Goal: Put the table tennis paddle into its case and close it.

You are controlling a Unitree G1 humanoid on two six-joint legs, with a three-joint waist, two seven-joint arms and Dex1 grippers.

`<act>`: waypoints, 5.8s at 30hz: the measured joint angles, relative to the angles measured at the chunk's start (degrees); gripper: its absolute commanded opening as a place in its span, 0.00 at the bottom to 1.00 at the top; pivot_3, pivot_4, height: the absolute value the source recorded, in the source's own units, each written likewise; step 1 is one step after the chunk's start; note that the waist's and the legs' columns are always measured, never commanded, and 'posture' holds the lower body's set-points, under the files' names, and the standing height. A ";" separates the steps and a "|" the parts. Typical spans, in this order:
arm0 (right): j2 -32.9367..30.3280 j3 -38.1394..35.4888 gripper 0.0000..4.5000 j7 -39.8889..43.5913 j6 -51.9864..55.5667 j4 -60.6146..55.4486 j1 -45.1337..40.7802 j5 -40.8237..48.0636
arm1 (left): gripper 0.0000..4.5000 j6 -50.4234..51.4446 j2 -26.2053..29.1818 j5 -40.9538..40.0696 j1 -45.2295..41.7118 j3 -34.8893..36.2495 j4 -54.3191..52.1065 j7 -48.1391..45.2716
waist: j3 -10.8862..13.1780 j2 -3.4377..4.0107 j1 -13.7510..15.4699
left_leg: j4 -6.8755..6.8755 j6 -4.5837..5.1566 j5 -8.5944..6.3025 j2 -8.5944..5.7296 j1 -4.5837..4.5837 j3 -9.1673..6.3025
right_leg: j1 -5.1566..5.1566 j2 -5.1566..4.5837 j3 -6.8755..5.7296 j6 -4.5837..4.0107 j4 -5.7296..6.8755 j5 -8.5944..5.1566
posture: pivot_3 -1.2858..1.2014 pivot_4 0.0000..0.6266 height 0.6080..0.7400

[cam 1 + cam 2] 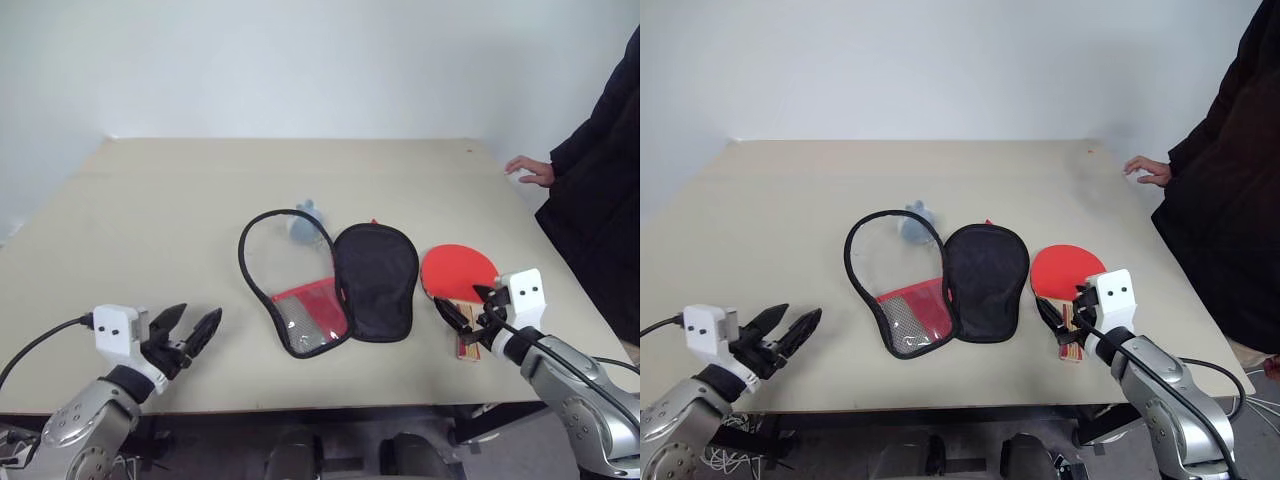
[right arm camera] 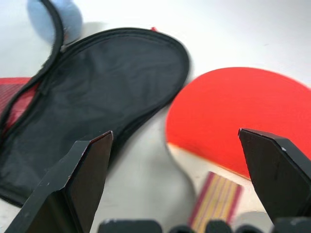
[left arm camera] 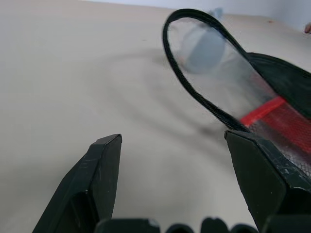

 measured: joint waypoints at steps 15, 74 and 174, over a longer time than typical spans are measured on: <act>2.55 -1.45 1.00 -5.50 7.77 -5.23 4.11 0.29 | 0.80 0.43 3.20 0.67 -3.14 -3.31 3.37 -5.39 | -0.08 0.07 -0.06 | 0.06 -0.02 0.01 0.34 0.09 0.02 | -0.02 -0.01 -0.35 -0.16 -0.01 0.19 | 0.52 0.00 0.88; 16.36 -2.38 0.26 -19.17 28.33 2.44 -11.90 -8.27 | 0.80 -13.21 13.86 4.89 0.29 -6.63 5.92 -26.62 | -0.66 -0.09 0.15 | -1.53 -1.06 0.53 2.28 -0.36 4.59 | -2.24 -0.39 -0.52 -1.37 0.13 1.67 | 0.52 0.00 0.88; 32.26 10.87 0.26 -25.41 10.18 49.30 -44.65 -7.08 | 0.80 -15.27 11.51 6.17 -3.34 -8.00 9.52 -24.48 | -0.12 0.44 -1.36 | 0.71 -1.73 -0.20 -0.67 0.52 -3.39 | -0.22 1.05 -2.04 -2.09 1.92 -0.22 | 0.52 0.00 0.88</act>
